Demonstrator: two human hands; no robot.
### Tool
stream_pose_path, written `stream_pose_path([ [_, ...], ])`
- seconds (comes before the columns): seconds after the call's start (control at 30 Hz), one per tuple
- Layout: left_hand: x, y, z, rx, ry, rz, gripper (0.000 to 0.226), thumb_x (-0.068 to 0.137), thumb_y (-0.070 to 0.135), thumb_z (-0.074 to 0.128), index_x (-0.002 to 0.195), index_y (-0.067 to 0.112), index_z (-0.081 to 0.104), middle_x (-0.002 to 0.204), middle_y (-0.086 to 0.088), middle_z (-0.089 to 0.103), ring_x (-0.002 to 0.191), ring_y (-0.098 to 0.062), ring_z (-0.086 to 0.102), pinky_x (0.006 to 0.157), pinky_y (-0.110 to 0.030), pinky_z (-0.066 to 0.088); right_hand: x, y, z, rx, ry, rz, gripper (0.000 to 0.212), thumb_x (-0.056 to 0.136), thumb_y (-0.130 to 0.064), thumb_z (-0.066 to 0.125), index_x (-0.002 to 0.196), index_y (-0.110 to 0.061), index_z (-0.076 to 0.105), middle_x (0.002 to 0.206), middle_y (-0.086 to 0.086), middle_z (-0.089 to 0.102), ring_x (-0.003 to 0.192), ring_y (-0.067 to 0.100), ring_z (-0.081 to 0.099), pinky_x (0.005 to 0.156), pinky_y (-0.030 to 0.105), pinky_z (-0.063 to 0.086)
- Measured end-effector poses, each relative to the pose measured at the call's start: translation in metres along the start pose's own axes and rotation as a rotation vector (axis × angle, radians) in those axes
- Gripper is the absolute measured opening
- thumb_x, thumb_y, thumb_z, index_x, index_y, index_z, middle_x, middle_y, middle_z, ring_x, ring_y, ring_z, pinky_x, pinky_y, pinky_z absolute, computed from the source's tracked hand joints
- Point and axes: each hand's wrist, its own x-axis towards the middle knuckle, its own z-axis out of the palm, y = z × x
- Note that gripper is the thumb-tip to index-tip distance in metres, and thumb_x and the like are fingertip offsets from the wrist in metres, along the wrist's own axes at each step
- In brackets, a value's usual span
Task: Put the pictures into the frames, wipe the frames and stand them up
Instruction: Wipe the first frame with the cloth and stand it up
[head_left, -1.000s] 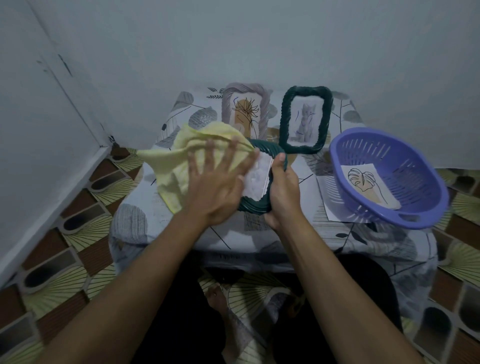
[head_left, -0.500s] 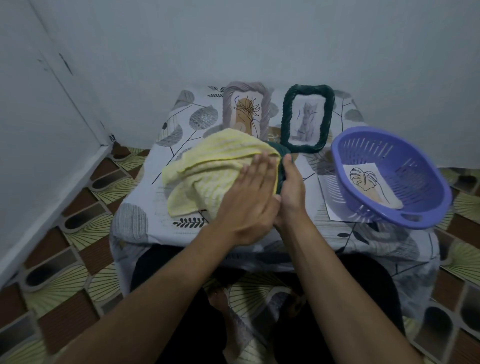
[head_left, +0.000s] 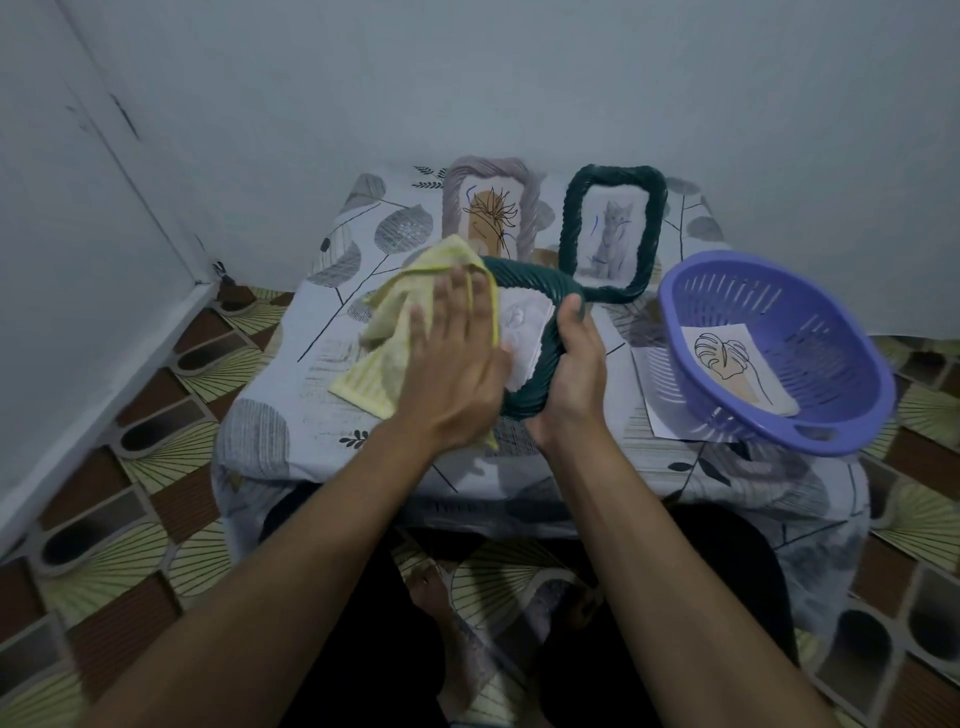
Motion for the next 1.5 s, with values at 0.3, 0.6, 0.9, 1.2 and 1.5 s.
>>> stream_pose_path([
  [0.3,-0.030,-0.019,0.006,0.037,-0.022,0.435,0.055,0.103,0.036,0.010,0.158,0.031,0.016,0.167,0.006,0.008,0.154,-0.015,0.000,0.122,-0.046,0.005,0.007,-0.010,-0.011,-0.042,-0.003,0.035,0.037,0.107,-0.032,0.040,0.121,-0.003,0.060,0.109,0.017,0.071,0.100,0.032,0.070,0.090,0.048,0.057],
  [0.6,0.000,-0.065,-0.021,0.080,0.041,0.016,0.055,0.101,0.055,0.011,0.151,0.053,-0.010,0.162,0.012,-0.027,0.153,-0.024,-0.011,0.118,-0.058,0.003,0.011,-0.012,-0.025,-0.102,-0.240,0.215,0.055,0.103,-0.037,0.041,0.142,0.002,0.045,0.136,0.026,0.057,0.124,0.043,0.057,0.103,0.061,0.045],
  [0.9,0.001,-0.065,-0.034,-0.283,0.039,0.025,0.034,0.095,0.056,0.054,0.080,0.025,0.060,0.070,0.008,0.060,0.067,-0.002,0.054,0.058,-0.019,0.035,0.018,-0.043,-0.030,-0.288,-0.235,0.453,0.042,0.103,-0.038,0.044,0.120,-0.006,0.067,0.114,0.016,0.072,0.101,0.031,0.071,0.081,0.042,0.061],
  [1.2,-0.003,-0.028,-0.012,-0.513,0.354,-0.410,0.052,0.105,0.045,0.040,0.061,0.019,0.030,0.057,0.002,0.036,0.057,-0.018,0.037,0.057,-0.037,0.026,0.012,-0.009,-0.019,0.070,-0.023,0.186,0.052,0.105,-0.047,0.035,0.133,-0.011,0.060,0.125,0.012,0.068,0.116,0.030,0.064,0.098,0.044,0.053],
  [1.5,-0.007,-0.013,-0.003,-0.403,0.365,-0.370,0.035,0.108,0.034,0.028,0.086,0.013,0.044,0.082,-0.006,0.053,0.082,-0.032,0.052,0.067,-0.038,0.030,0.010,-0.003,-0.011,-0.337,0.034,-0.021,0.038,0.108,-0.036,0.038,0.130,-0.012,0.057,0.119,0.009,0.070,0.109,0.027,0.068,0.096,0.049,0.055],
])
